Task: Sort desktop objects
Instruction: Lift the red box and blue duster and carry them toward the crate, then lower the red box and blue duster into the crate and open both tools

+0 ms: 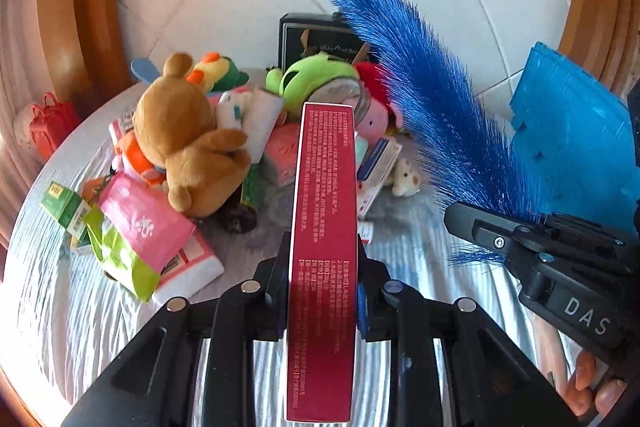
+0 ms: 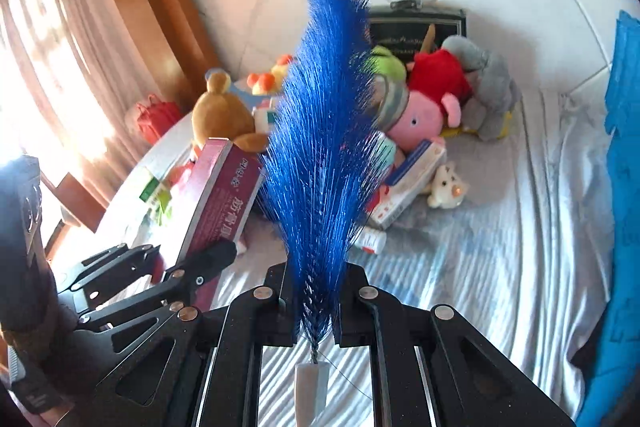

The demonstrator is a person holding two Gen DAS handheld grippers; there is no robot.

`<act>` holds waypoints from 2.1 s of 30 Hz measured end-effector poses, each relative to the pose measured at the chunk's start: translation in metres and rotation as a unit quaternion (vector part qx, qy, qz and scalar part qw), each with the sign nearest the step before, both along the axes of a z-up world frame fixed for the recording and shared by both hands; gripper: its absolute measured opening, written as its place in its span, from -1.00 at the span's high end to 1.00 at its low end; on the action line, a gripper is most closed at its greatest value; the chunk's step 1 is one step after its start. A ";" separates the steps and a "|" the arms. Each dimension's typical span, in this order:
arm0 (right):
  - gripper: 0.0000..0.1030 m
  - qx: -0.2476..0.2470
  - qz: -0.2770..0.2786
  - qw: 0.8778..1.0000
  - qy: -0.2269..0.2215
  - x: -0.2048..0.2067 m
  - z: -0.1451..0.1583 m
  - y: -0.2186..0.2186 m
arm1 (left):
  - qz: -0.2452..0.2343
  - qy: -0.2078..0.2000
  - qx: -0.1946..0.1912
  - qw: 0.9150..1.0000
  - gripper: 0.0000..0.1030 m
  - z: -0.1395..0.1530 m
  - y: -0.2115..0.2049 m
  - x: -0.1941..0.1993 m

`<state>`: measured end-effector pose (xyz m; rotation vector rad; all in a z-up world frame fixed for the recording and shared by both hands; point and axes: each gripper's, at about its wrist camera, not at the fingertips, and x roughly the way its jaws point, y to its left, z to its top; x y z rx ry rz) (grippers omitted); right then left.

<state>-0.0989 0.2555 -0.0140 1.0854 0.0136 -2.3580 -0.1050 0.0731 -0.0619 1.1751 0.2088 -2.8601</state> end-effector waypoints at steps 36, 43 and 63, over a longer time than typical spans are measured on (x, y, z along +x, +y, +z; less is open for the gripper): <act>0.77 0.096 -0.349 0.924 0.123 0.062 0.175 0.393 | -0.308 0.099 0.011 0.946 0.53 0.188 0.447 -0.045; 0.69 0.063 -0.351 0.930 0.090 0.052 0.157 0.435 | -0.309 0.052 -0.010 0.950 0.53 0.163 0.476 -0.056; -0.67 0.064 -0.377 0.924 0.029 0.028 0.141 0.453 | -0.272 -0.022 -0.025 0.962 0.32 0.142 0.480 -0.076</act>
